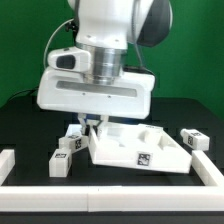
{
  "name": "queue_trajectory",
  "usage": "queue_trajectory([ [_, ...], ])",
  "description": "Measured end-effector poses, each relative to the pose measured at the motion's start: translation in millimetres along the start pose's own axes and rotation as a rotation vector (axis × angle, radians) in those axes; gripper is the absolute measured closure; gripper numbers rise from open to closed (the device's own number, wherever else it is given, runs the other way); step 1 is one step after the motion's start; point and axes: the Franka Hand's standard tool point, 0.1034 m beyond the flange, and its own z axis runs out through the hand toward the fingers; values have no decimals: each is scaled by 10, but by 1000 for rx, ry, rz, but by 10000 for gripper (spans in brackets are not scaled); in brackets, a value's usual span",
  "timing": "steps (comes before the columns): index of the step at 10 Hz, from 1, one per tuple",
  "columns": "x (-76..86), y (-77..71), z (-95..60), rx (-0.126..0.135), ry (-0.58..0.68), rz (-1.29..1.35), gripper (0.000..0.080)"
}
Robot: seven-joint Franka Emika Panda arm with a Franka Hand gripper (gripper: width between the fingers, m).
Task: Assemble one leg
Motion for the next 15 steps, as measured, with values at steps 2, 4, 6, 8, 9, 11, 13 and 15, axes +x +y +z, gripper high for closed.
queue_trajectory([
  [2,99,-129,151,-11,2,-3,745],
  [4,99,-142,164,-11,0,-1,745],
  [6,99,-142,165,-11,0,-1,745],
  [8,117,-219,230,-16,12,-11,745],
  [9,142,-277,263,-19,11,11,745],
  [11,209,-345,294,-26,14,81,735],
  [13,263,-355,300,-26,5,116,735],
  [15,263,-356,324,-24,8,119,731],
])
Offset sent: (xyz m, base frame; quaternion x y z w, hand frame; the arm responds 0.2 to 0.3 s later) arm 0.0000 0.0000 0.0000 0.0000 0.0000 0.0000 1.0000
